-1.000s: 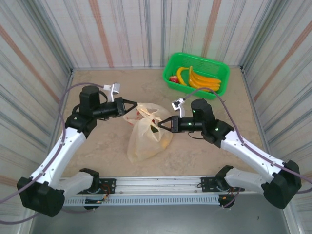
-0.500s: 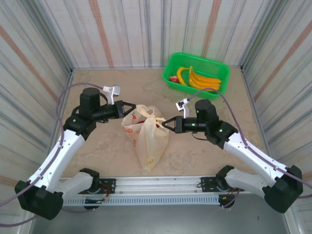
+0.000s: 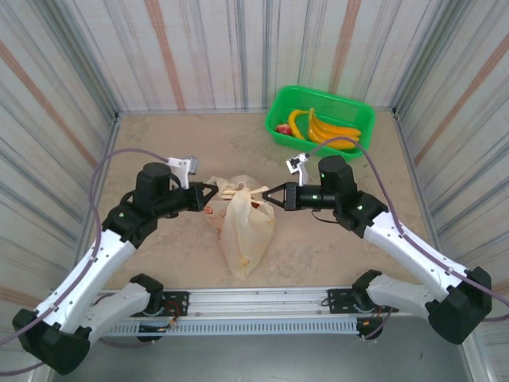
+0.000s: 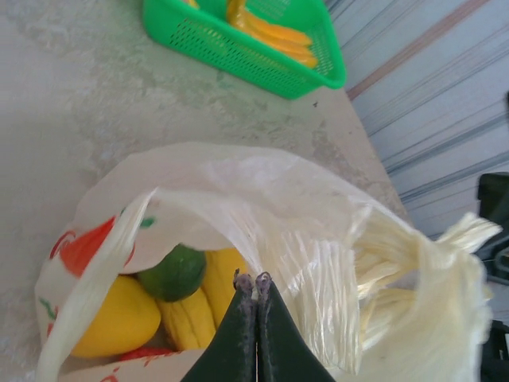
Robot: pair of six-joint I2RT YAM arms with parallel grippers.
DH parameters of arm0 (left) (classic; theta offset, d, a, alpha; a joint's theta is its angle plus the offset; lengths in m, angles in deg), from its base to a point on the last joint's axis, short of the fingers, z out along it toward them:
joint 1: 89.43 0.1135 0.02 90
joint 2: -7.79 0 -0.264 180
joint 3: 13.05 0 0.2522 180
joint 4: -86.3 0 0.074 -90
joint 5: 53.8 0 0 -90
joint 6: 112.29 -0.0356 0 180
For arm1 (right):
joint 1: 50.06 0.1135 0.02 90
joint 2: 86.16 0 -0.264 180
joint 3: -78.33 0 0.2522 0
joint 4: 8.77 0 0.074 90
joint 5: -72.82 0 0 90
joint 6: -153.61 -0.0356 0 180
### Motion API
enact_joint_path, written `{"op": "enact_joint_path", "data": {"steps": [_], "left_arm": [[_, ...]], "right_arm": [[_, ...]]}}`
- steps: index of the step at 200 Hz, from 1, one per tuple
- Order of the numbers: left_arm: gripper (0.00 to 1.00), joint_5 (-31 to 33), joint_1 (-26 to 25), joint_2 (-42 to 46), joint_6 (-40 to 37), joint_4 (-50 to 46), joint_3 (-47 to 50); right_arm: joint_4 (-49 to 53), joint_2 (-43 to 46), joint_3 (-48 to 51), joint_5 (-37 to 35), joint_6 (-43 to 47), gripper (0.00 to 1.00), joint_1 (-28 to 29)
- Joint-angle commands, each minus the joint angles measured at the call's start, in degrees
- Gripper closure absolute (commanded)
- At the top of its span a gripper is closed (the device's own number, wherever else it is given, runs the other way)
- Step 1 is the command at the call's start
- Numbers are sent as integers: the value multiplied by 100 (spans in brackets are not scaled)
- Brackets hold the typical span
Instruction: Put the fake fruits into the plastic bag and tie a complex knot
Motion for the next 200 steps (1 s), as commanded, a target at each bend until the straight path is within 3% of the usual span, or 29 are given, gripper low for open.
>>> {"op": "enact_joint_path", "data": {"steps": [1,58,100,152,178,200], "left_arm": [[100,398,8,66,208,24,136],[96,-133,342,286,633,913,252],[97,98,342,171,584,333,-108],[100,-81,327,411,877,743,-81],[100,-241,100,1,653,628,-654],[100,-138,-535,-492,96,112,-1320]], "right_arm": [[-64,-65,-59,-4,10,100,-68],[-351,-290,88,174,-128,100,15],[-107,-455,-97,-33,50,100,143],[279,-980,-257,-412,371,100,554],[320,-1244,-505,-540,459,100,788],[367,-1333,-724,-661,531,100,882]]}}
